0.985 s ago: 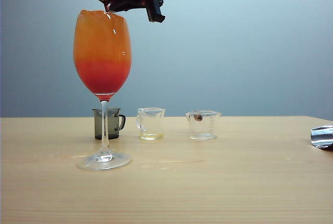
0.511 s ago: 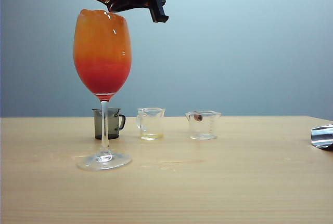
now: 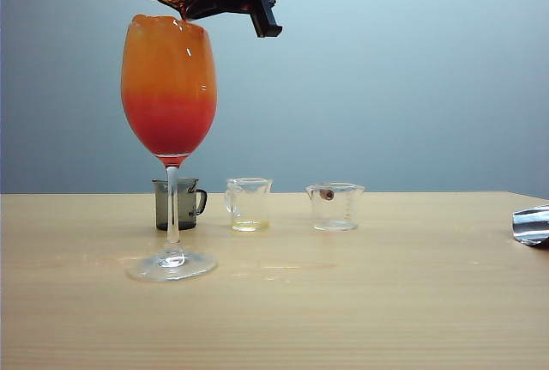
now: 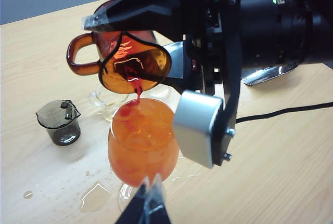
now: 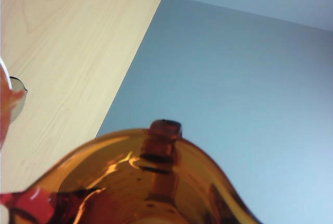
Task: Pick up the fourth measuring cup from the left, pour the grenadine inside into the goblet, and finally put the measuring cup back in its original place.
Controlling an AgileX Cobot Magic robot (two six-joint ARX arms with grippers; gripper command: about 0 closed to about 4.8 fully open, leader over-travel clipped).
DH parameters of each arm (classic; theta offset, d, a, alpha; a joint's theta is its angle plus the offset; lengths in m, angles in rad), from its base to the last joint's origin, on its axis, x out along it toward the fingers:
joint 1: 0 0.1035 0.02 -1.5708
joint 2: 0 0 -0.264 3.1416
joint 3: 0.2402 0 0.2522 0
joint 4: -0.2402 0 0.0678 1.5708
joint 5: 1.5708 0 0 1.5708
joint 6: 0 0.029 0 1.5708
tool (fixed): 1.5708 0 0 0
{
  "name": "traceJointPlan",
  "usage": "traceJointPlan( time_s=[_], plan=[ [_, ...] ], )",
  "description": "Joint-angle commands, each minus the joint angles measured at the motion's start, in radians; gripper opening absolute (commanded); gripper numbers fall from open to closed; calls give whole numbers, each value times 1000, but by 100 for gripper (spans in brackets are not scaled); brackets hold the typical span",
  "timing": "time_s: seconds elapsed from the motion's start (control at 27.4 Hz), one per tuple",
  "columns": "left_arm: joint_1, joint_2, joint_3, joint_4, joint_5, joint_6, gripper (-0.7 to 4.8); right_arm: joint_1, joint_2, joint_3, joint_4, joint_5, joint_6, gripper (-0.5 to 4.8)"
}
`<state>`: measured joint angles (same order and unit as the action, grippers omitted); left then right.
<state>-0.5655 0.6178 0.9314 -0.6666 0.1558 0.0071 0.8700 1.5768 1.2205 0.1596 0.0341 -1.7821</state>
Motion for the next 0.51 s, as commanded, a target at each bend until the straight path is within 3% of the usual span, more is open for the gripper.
traceJointPlan(
  time_s=[0.04, 0.51],
  plan=[
    [1, -2, 3, 9, 2, 4, -5, 7, -8, 4, 29, 2, -7, 44],
    [1, -2, 3, 9, 3, 3, -5, 11, -8, 4, 32, 2, -85, 44]
  ],
)
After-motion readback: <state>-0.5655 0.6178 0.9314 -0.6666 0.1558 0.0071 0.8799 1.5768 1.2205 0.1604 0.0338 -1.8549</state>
